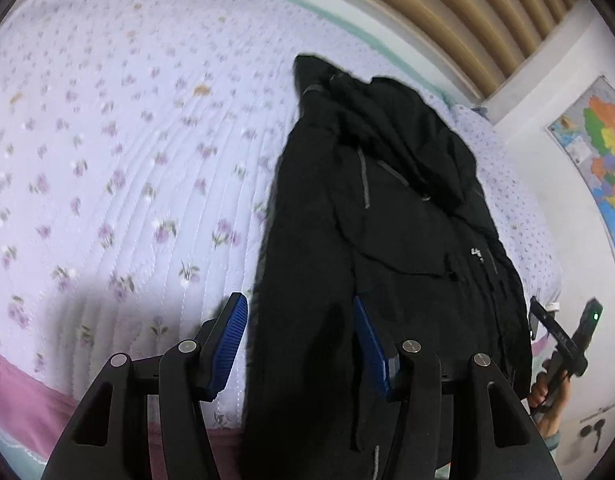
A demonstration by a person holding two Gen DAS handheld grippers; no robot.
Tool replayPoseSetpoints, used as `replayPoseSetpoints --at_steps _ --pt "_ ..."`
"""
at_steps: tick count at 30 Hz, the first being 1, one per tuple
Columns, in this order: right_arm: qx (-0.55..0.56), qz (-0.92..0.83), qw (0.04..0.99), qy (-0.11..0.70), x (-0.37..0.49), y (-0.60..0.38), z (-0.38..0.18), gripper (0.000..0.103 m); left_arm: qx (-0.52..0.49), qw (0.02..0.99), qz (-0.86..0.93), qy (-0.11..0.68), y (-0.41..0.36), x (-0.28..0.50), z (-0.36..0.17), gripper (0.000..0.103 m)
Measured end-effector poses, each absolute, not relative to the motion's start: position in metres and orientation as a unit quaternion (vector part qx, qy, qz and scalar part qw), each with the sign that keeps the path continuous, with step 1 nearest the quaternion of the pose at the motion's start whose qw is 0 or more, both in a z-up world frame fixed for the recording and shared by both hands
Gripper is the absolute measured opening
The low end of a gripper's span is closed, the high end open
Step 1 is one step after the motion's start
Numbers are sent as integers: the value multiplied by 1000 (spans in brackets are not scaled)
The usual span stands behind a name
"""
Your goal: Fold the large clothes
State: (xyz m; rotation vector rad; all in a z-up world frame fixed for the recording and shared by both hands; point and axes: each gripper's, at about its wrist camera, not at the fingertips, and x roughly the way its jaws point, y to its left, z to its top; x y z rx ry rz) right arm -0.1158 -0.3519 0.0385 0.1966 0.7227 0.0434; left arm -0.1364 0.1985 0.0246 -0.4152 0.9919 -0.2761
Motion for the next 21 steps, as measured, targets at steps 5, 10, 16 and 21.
replayPoseSetpoints --at_steps 5,10,16,21 --pt "150 -14 913 379 -132 -406 17 77 -183 850 -126 477 196 -137 17 56" --pt "213 8 889 405 -133 -436 -7 75 -168 850 -126 483 190 -134 19 56" --pt "157 37 895 415 -129 -409 7 52 -142 853 -136 484 175 -147 33 56" --pt "133 36 877 460 -114 -398 -9 51 -106 843 -118 514 165 -138 17 57"
